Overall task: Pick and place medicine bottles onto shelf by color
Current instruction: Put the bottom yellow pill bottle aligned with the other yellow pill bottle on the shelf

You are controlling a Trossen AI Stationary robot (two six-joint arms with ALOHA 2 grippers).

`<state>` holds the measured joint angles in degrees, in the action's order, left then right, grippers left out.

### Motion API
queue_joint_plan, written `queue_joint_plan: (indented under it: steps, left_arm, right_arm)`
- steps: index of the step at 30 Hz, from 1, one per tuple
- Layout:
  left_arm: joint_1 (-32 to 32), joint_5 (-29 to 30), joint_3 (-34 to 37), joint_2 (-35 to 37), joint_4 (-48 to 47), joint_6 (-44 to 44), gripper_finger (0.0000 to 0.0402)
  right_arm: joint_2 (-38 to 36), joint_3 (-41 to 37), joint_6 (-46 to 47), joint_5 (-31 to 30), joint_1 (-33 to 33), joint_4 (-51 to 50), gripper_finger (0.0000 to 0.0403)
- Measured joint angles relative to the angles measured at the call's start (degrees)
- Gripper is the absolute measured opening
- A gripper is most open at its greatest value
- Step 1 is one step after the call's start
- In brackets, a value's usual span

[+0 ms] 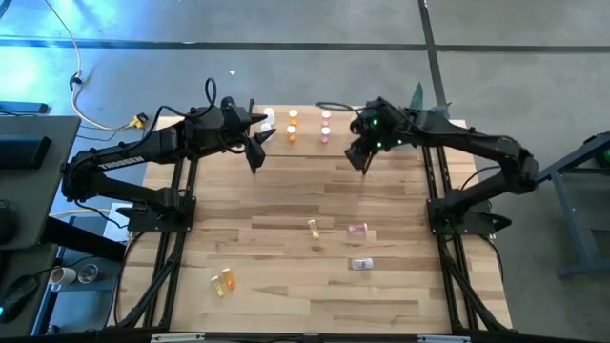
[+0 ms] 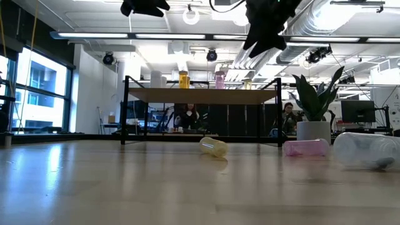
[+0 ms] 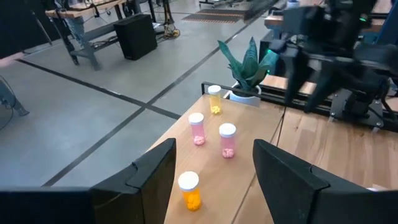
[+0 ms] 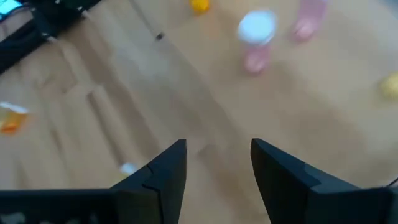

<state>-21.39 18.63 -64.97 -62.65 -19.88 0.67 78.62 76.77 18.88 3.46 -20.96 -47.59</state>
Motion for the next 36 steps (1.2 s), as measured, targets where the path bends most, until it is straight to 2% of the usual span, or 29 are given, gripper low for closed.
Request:
queue_joint_plan:
  steps: [8,16,22,28,36]
  left_arm:
    - [0.0,-1.51,0.0,0.06,-3.75,1.49,0.0204]
    - [0.09,-9.33,0.0,0.93,-8.77,-0.51,0.0205]
    - [0.29,-16.23,-0.02,1.19,-12.0,-3.7,0.0205]
    - [3.24,-18.6,-0.02,1.58,-20.28,-6.18,0.0205]
    - [10.56,-16.25,-0.02,1.62,-29.69,-11.39,0.0204]
  right_arm:
    - [1.82,0.0,15.88,-0.3,11.17,-1.05,0.017]
    - [4.25,0.0,29.76,-7.84,21.2,-1.06,0.017]
    - [7.45,0.0,37.94,-11.2,27.05,-0.6,0.017]
    - [11.41,0.0,39.77,-13.75,31.23,6.02,0.017]
    - [15.61,0.0,39.17,-14.76,33.18,16.96,0.017]
